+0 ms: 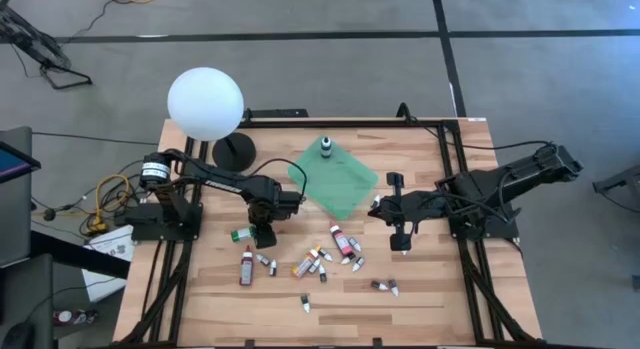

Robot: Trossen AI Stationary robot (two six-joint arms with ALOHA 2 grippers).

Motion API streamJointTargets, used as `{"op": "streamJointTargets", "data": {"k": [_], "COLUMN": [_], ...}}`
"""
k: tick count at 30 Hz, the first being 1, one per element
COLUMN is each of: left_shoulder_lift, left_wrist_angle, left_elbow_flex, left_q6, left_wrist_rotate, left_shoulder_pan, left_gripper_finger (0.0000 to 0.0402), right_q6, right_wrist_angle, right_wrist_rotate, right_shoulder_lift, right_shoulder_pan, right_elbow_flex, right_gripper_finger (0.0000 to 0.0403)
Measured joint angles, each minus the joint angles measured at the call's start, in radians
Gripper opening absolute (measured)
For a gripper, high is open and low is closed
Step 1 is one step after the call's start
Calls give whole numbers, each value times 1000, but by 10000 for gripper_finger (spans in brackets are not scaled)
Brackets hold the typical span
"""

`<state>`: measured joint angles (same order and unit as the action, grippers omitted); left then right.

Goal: Pick & Place food coloring
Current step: Put the large green food coloring bottle into the green bin

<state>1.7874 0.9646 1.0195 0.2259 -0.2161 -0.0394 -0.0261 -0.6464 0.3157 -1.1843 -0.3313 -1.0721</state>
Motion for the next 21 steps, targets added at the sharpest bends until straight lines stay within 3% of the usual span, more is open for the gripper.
{"op": "streamJointTargets", "data": {"k": [21], "left_shoulder_lift": [0], "left_wrist_angle": [6], "left_elbow_flex": [0], "left_q6": [-2], "left_wrist_rotate": [43], "left_shoulder_pan": [2], "left_gripper_finger": [147], "right_q6": [-2], "right_wrist_angle": [4], "right_wrist_rotate": [0], "right_shoulder_lift": [0], "right_shoulder_pan": [0], "right_elbow_flex": [0], "right_gripper_finger": [0]}}
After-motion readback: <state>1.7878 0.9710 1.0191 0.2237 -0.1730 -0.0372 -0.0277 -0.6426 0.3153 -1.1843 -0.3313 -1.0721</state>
